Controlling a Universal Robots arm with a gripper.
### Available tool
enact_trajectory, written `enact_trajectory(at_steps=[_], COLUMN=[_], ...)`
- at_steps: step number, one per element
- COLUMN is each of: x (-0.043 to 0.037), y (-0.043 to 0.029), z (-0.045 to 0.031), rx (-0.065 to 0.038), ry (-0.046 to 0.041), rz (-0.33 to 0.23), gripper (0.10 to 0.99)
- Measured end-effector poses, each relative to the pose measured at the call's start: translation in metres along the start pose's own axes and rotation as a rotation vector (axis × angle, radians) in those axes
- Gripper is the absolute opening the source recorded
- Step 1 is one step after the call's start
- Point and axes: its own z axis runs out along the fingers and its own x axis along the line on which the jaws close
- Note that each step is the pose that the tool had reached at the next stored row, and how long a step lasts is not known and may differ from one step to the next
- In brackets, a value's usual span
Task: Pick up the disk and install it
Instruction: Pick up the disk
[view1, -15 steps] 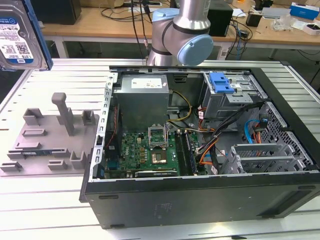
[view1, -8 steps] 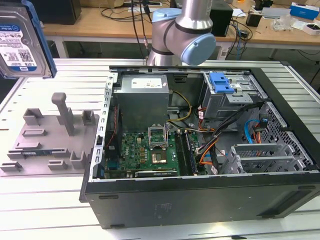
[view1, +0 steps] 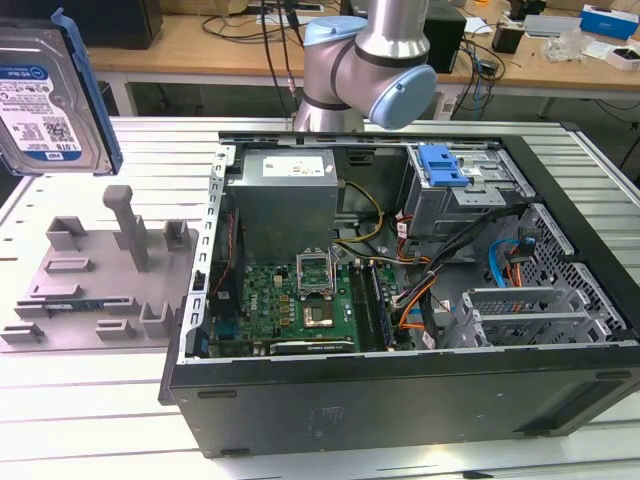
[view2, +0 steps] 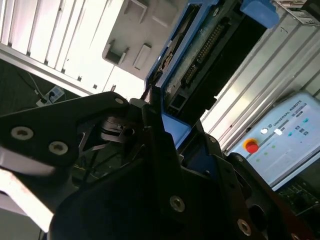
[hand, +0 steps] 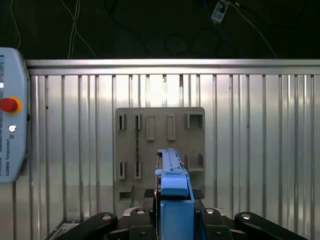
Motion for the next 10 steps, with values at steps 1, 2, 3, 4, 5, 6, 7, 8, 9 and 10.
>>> enact_trajectory(at_steps=[1, 2, 3, 4, 5, 6, 7, 8, 9, 10], x=[0.0066, 0.0109, 0.02, 0.0251, 0.0278, 0.0304, 0.0367, 0.0455, 0.058, 0.0639], y=[-0.0045, -0.0076, -0.0141, -0.018, -0.0201, -0.0224, -0.0281, -0.0361, -0.0497, -0.0589], z=[-0.0001, -0.0001, -0.0002, -0.0003, -0.0003, -0.0003, -0.0004, -0.0005, -0.0007, -0.0008], rx=[0.0, -0.001, -0.001, -0.001, -0.002, -0.002, -0.002, -0.003, -0.004, -0.004], ry=[0.0, 0.0, 0.0, 0.0001, 0.0, 0.0, 0.0, 0.0, 0.0001, 0.0], rz=[0.0, 0.0, 0.0, 0.0, 0.0, 0.0, 0.0, 0.0, 0.0, 0.0], gripper=[0.365, 0.365, 0.365, 0.365, 0.365, 0.365, 0.365, 0.365, 0.365, 0.365])
